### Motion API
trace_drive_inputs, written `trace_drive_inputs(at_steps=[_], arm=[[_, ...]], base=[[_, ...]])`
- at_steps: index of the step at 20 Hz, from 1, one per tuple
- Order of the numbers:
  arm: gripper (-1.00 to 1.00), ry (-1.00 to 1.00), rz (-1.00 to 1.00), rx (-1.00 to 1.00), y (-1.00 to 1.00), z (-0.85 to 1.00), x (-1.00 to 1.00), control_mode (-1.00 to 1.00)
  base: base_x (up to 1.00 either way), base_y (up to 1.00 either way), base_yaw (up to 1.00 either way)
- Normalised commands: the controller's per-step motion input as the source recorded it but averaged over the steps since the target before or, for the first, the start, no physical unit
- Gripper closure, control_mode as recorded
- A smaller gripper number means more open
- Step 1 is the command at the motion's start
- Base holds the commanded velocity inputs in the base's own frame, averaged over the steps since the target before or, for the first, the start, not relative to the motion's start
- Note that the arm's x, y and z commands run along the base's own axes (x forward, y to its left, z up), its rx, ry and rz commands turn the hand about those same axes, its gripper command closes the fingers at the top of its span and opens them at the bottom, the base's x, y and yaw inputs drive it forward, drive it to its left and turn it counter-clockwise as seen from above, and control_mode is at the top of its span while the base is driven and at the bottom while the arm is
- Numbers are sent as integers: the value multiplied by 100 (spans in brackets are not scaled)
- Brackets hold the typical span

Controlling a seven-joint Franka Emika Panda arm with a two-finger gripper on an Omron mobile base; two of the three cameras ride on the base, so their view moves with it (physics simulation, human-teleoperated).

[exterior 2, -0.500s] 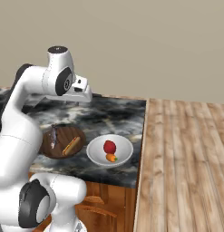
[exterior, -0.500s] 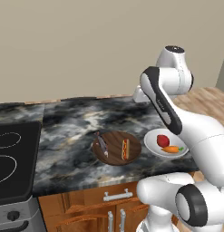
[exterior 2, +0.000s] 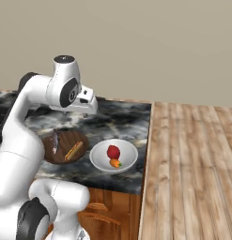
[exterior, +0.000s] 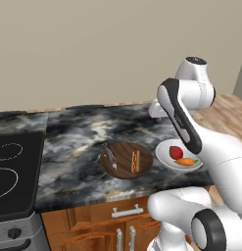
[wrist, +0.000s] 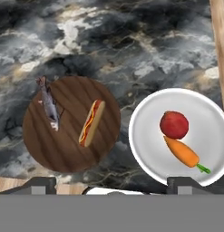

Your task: Place the bowl containing the hot dog and fish in the microwave. Close the microwave door and press the start button to microwave the meal.

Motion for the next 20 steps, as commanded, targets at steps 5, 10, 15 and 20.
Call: trace_drive_inputs(at_steps=[5, 10, 15, 20], arm=[[-100, -12, -8, 13, -2, -51, -33, -100], [-100, -7, -12, 18, 0, -51, -36, -100], [-100, 4, -13, 11, 0, -30, -29, -100], [-100, 18, -11, 4, 0, -30, -22, -100]], base=[[0, 0, 0], [0, 0, 0], [0, 0, 0], [0, 0, 0]])
